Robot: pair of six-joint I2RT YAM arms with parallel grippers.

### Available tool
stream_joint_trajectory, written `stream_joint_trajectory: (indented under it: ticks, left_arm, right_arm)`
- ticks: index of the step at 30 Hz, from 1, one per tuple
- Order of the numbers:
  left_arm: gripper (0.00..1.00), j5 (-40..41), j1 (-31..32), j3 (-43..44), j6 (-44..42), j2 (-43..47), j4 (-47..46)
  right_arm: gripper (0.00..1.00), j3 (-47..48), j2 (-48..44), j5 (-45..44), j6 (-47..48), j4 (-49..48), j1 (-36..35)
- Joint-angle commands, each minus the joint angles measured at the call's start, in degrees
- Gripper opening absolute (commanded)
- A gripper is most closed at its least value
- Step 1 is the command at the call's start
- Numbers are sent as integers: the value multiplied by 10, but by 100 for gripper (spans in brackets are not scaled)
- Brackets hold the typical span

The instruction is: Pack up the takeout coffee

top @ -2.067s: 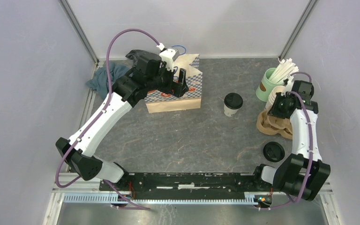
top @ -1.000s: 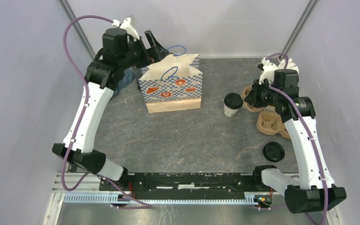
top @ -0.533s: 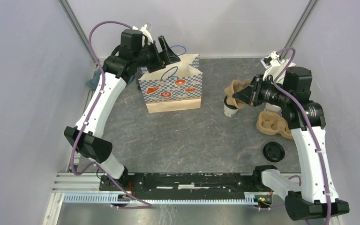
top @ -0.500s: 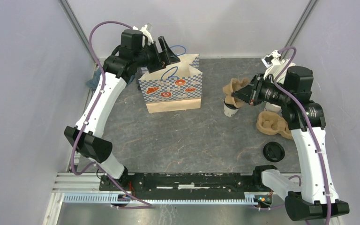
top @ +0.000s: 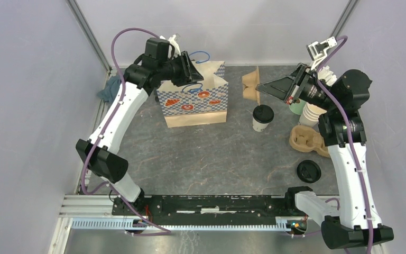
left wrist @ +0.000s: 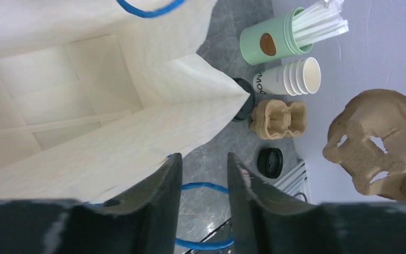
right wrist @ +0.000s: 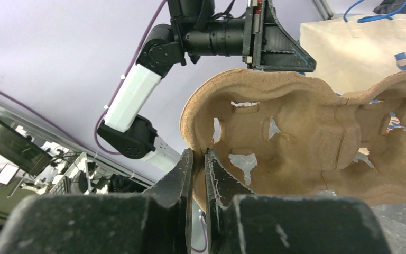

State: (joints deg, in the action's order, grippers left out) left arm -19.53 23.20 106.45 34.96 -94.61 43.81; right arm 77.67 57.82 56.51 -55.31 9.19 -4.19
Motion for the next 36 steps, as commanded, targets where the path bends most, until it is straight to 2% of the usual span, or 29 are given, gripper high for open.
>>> stream_joint_trajectory:
  ticks: [1, 4, 6, 7, 10, 12, 14, 16, 20, 24, 29, 33, 36]
  left_arm:
    - [35, 14, 18, -1, -13, 2, 1]
    - [28, 18, 18, 1, -15, 10, 3]
    - [30, 26, 18, 1, -21, 20, 7]
    - [38, 31, 18, 1, -23, 26, 11]
    - [68, 57, 18, 21, -9, 36, 39]
    - [82, 60, 18, 16, 5, 56, 34]
    - [90, 64, 20, 9, 15, 76, 23]
    - [93, 78, 28, 9, 15, 92, 22]
    - [93, 115, 30, 8, 2, 115, 33]
    - [78, 92, 33, -1, 15, 110, 30]
    - [76, 74, 44, 13, 12, 78, 16]
    - [65, 61, 52, 36, 0, 46, 17]
    - [63, 68, 62, 39, -4, 32, 17]
  right_arm:
    - [0, 12, -7, 11, -39, -54, -1]
    - [0, 5, -11, 11, -39, -53, -1]
    - [0, 0, -14, 10, -38, -54, -1]
    - [0, -5, -15, 9, -38, -54, 0]
    - [0, -16, -20, 5, -35, -54, -1]
    - [0, -22, -23, 3, -34, -54, -1]
    - [0, -29, -26, 0, -34, -54, -1]
    - [0, -35, -28, -2, -34, -56, -1]
    - [0, -36, -23, -3, -32, -58, -1]
    - [0, -38, -21, -9, -32, -61, -1]
    - [0, -35, -15, -14, -34, -66, -1]
    - [0, -38, -16, -18, -32, -66, -1]
    - [0, -39, -17, -21, -32, -65, -1]
